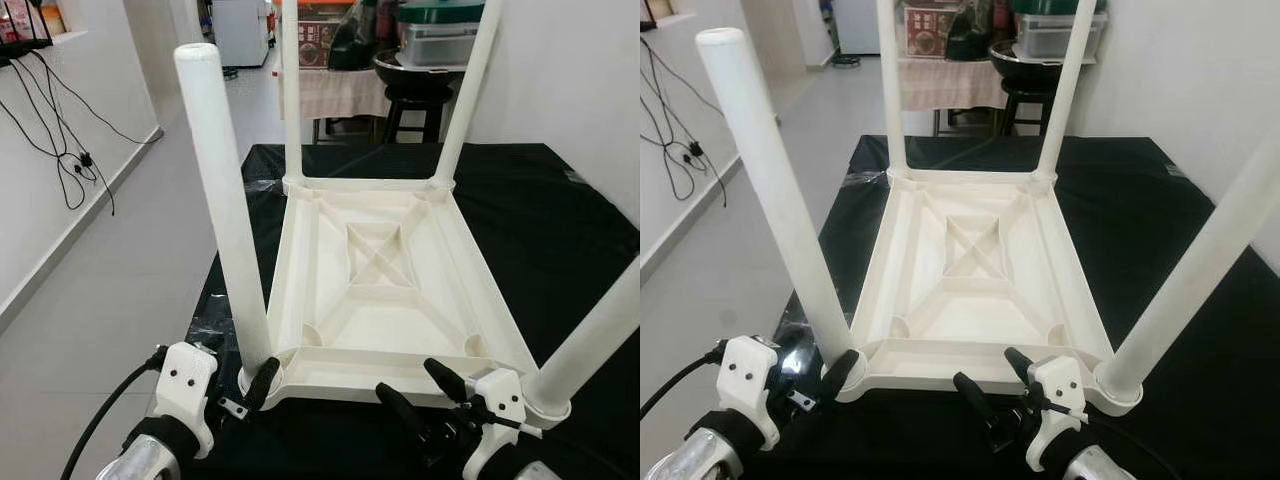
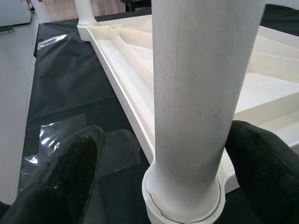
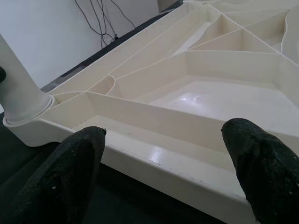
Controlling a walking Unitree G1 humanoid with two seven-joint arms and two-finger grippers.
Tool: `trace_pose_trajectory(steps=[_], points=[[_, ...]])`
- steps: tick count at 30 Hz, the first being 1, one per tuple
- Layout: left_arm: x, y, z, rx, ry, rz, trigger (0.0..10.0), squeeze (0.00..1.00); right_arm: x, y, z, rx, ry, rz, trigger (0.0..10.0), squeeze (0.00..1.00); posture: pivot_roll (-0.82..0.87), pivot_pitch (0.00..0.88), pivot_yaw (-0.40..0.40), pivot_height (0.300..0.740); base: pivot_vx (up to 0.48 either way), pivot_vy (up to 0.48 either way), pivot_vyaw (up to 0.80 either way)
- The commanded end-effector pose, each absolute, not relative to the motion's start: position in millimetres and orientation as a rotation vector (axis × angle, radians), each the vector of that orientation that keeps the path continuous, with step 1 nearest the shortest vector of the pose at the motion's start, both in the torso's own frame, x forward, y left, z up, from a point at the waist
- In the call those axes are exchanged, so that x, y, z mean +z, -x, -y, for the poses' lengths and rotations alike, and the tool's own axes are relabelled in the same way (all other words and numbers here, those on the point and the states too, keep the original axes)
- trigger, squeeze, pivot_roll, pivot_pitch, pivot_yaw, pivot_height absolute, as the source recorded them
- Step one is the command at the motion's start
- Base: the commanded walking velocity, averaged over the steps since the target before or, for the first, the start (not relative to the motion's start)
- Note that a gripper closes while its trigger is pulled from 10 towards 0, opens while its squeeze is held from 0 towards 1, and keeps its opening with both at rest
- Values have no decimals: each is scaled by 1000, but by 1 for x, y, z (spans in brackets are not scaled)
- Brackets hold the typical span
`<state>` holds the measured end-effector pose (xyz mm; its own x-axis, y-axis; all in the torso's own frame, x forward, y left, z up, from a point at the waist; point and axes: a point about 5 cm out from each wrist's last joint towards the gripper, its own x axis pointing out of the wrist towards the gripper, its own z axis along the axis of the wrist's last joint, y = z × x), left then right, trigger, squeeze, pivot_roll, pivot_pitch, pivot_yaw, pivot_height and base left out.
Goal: Building children table
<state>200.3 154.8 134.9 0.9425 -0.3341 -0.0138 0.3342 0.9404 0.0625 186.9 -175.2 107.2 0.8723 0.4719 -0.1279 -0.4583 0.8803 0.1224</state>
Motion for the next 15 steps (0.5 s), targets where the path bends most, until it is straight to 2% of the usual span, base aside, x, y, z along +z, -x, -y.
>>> trace_pose_trajectory(steps=[1, 7, 9, 15], points=[[131, -201, -160, -315, -83, -25, 10000, 0, 109, -187, 176, 482, -101, -148, 10000, 0, -67, 49, 1, 740, 0, 0, 0], [128, -211, -155, -341, -86, -18, 10000, 0, 133, -184, 195, 478, -129, -107, 10000, 0, -103, 55, 10, 740, 0, 0, 0], [128, -213, -155, -344, -85, -17, 10000, 0, 162, -184, 202, 515, -165, -50, 10000, 0, -115, 57, 9, 740, 0, 0, 0], [125, -214, -155, -350, -82, -23, 10000, 0, 201, -175, 232, 551, -82, 9, 10000, 0, -138, 57, 11, 740, 0, 0, 0]])
